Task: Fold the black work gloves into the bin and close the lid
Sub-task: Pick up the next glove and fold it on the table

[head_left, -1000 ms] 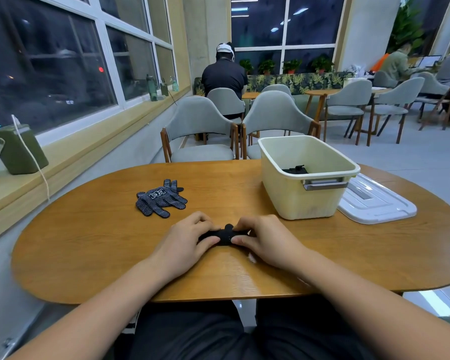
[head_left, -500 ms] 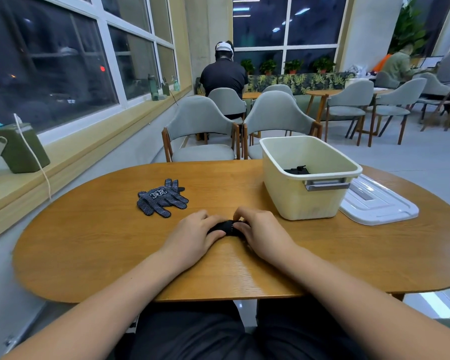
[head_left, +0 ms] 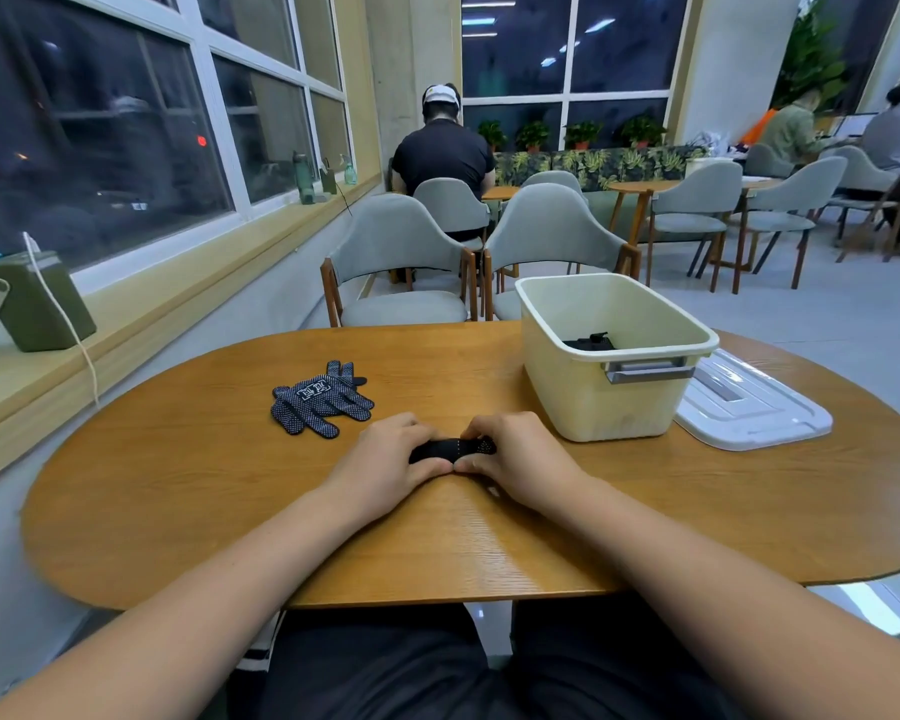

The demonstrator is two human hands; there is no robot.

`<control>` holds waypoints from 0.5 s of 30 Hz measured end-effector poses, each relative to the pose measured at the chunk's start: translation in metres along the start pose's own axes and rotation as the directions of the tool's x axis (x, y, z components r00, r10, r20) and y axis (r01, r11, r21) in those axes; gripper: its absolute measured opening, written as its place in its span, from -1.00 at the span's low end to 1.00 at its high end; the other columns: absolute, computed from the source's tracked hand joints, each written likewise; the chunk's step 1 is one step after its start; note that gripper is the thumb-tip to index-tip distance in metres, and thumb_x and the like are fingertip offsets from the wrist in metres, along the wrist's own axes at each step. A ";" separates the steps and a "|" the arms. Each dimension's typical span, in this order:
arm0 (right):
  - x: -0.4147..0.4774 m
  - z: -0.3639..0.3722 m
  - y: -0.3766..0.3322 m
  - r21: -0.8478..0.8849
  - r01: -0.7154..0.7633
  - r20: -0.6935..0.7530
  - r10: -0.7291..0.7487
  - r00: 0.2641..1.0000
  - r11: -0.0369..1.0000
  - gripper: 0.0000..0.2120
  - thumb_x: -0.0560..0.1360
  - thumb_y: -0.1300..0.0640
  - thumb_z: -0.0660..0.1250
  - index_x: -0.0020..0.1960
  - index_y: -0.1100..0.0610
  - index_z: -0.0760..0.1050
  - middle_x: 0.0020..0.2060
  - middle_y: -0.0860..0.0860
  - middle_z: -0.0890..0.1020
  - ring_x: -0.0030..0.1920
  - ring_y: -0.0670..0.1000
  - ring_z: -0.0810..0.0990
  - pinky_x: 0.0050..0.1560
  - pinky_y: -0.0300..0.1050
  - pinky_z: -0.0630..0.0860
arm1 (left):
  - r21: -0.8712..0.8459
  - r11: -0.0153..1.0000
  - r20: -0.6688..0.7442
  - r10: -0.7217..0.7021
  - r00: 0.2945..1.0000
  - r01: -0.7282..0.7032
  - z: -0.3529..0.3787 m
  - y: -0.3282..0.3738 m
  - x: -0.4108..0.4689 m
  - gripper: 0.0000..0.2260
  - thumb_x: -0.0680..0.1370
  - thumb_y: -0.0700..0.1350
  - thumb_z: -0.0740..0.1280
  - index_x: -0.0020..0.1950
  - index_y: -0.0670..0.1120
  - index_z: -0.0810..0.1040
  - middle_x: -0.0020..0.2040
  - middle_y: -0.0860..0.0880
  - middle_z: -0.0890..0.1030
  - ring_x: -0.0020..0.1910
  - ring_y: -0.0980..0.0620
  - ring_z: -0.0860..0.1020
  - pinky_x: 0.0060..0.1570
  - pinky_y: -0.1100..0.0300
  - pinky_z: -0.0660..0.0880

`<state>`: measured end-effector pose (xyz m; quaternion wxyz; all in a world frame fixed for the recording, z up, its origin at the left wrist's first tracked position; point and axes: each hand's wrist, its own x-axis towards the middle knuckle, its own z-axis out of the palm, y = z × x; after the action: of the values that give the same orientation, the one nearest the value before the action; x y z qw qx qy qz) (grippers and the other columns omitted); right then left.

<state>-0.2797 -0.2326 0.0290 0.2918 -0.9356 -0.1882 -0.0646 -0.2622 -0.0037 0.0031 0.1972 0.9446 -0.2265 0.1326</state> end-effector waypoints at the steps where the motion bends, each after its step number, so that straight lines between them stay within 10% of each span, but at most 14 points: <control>1: 0.002 -0.001 -0.001 -0.004 -0.013 0.011 0.013 1.000 1.000 -0.73 0.56 -0.08 0.55 0.21 -0.01 0.68 -0.17 0.00 0.73 -0.30 -0.01 0.73 -0.10 -0.05 0.71 | -0.011 1.000 0.005 0.001 1.000 -0.001 -0.001 -0.001 0.001 -0.63 0.57 0.29 0.41 0.32 0.18 0.67 0.07 0.15 0.60 0.09 0.11 0.58 0.14 0.03 0.58; 15: 0.010 -0.010 0.000 -0.106 0.150 -0.074 -0.158 0.985 0.983 -0.76 0.59 -0.10 0.51 0.17 0.01 0.71 -0.08 -0.02 0.69 -0.09 -0.01 0.63 -0.03 0.00 0.62 | -0.051 0.998 -0.021 0.039 0.999 -0.040 -0.027 0.008 0.009 -0.66 0.57 0.24 0.45 0.30 0.19 0.70 0.01 0.17 0.60 0.04 0.14 0.59 0.10 0.01 0.60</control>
<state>-0.2705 -0.2354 0.0397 0.2461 -0.9282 -0.2444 -0.1348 -0.2625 -0.0024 0.0331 0.2209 0.9332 -0.2464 0.1400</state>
